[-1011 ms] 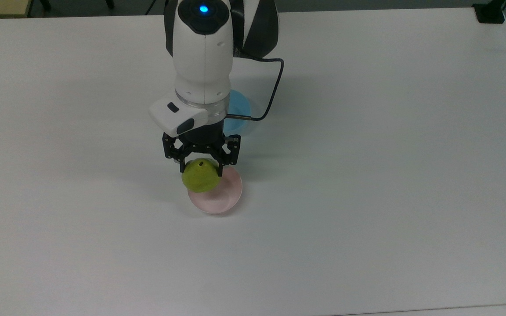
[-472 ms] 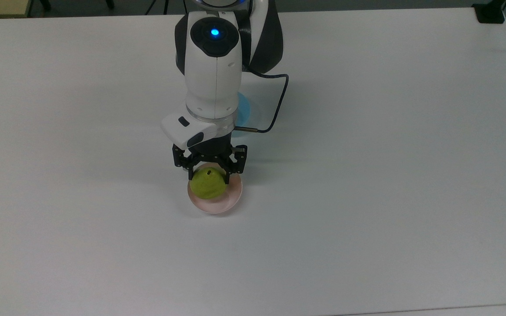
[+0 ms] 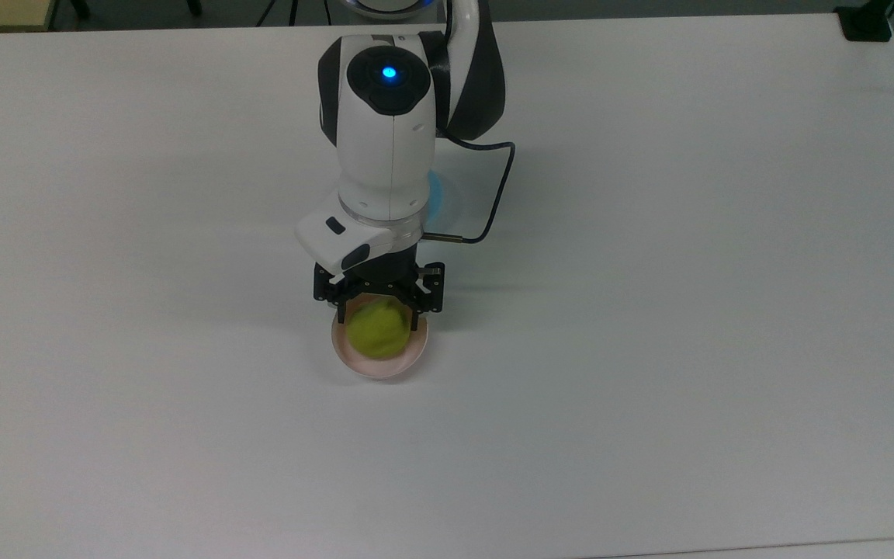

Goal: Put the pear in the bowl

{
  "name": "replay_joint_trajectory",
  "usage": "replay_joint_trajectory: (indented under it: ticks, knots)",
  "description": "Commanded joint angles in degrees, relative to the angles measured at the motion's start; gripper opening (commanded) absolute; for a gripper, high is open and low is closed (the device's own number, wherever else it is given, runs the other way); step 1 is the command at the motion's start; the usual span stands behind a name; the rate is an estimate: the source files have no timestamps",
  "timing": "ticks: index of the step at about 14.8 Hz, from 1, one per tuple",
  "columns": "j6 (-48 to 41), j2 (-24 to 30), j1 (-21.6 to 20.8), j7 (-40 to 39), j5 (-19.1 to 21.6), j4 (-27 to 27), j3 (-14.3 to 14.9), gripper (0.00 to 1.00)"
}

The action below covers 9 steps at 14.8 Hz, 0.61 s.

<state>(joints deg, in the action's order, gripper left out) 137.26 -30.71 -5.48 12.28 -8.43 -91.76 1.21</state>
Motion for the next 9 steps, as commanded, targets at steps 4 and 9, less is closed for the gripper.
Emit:
replay_joint_trajectory:
  ticks: [4,9]
  knots:
    - [-3.83,6.0,-0.85,1.7,-0.71,0.09,0.37,1.0]
    - [-16.12,13.82,-1.12,1.78,-0.45,0.09,0.28,1.0]
